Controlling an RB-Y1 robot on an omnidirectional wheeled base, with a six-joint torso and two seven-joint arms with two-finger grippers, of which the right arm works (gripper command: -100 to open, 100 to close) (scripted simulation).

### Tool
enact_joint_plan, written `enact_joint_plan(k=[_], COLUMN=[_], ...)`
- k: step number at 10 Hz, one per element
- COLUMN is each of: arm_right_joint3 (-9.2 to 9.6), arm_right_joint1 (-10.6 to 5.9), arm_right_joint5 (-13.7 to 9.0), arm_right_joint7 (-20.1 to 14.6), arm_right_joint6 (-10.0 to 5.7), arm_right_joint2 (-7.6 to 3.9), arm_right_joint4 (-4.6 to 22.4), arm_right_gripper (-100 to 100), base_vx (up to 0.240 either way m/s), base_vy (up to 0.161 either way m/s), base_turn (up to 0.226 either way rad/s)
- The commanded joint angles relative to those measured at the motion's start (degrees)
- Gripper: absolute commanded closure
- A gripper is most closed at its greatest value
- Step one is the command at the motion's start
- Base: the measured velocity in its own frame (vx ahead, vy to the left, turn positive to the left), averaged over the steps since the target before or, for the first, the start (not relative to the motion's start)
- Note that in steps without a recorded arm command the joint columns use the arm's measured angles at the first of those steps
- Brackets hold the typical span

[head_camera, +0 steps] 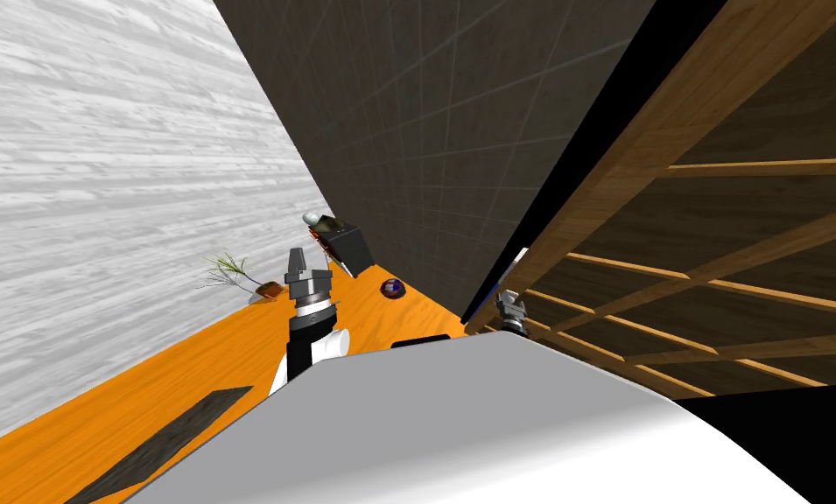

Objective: Pull the door open

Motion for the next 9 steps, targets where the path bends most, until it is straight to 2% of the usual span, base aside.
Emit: enact_joint_plan(k=[1,6,9], arm_right_joint3=[0.01,0.01,2.23], arm_right_joint1=[0.03,0.03,0.57], arm_right_joint5=[0.01,0.01,1.29], arm_right_joint7=[0.21,0.21,-1.38], arm_right_joint6=[-0.02,-0.02,0.24], arm_right_joint2=[0.11,0.11,-0.53], arm_right_joint4=[-0.06,-0.06,-1.05], arm_right_gripper=[100,100,100], base_vx=[-0.008,-0.012,-0.212], base_vy=[0.001,0.002,0.014], base_turn=[-0.002,0.003,0.068])
